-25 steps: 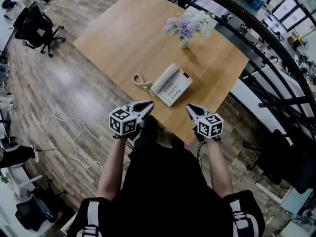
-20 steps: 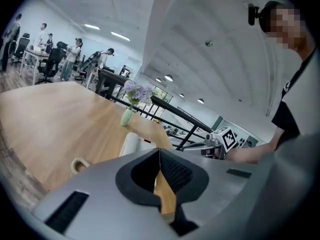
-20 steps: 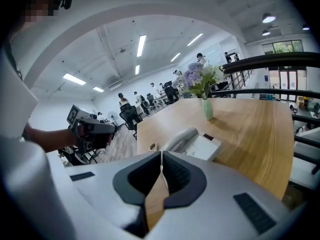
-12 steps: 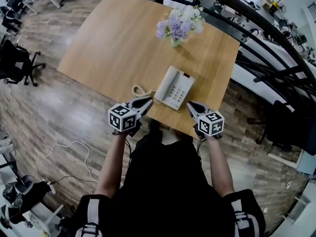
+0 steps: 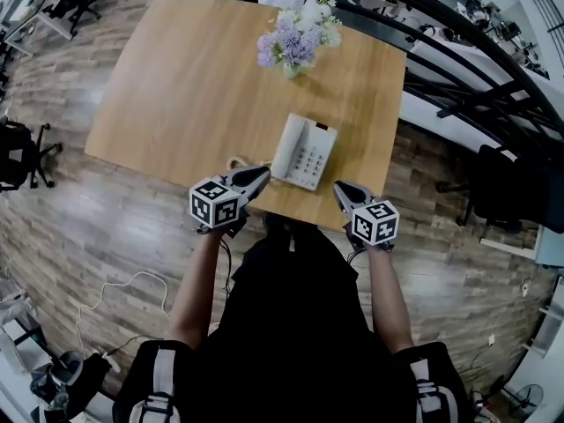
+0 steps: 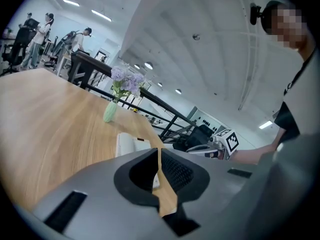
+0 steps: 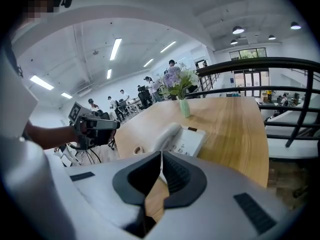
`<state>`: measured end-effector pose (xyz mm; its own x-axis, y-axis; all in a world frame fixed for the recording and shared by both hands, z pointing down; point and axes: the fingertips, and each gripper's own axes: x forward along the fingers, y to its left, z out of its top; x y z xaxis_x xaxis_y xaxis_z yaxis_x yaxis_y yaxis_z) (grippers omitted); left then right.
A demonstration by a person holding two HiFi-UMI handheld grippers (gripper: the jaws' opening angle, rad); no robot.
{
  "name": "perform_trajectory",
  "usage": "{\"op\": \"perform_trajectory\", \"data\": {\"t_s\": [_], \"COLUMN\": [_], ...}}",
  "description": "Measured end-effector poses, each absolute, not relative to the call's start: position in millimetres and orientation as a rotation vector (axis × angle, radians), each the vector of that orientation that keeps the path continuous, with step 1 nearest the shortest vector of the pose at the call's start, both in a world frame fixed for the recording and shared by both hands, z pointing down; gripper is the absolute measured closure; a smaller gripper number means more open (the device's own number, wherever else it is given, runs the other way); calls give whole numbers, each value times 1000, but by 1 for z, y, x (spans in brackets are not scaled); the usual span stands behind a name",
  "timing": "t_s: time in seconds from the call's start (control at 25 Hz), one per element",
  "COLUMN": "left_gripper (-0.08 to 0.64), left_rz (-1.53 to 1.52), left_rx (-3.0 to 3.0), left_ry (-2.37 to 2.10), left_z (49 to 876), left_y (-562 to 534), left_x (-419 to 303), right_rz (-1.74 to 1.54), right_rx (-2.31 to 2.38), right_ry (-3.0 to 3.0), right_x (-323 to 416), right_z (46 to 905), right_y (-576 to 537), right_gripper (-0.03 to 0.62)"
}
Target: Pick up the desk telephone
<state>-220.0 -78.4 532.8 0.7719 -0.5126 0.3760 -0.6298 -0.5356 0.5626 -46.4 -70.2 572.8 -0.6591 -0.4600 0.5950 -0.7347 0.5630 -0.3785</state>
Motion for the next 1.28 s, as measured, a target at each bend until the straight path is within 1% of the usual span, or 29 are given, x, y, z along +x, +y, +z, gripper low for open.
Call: {"op": "perform_trajectory", "data": {"t_s": [0.12,0.2,0.4,0.8,0.88,0.96,1.0,1.2,1.28], "left_gripper": [537,537,537,535,512,440,418,399,369], "left_rz": [108,93,191,251,280,321,340,362,356], "left_rx": [2248,2243,2232,2200,2193,2196,2199,2199,2191], "left_ry": [-802,-785,-790,-782,-782,-777,-773,-736,-710], "left_z": [525,526,539,550,558,566,570,582,588], "left_y": [-83,-83,-88,-104,-112,-117,-120,-134,-137], "left_x": [-216,-213,-212,-202,-197,-193,-190,-181,-177], "right_rz": [877,896,945,967,977,989,993,1013,1024], "right_rx": [981,990,981,901,883,860,847,782,769], "right_ry": [-2346,-2338,-2335,-2329,-2324,-2313,-2307,-2295,-2290], "right_x": [-41,-38,-38,-34,-32,-33,-33,-40,-40], "right_z": [578,582,595,613,619,626,630,642,645], "right_y": [-67,-66,-73,-101,-107,-109,-109,-116,-119], "right_gripper": [567,568,568,566,566,566,566,566,566]}}
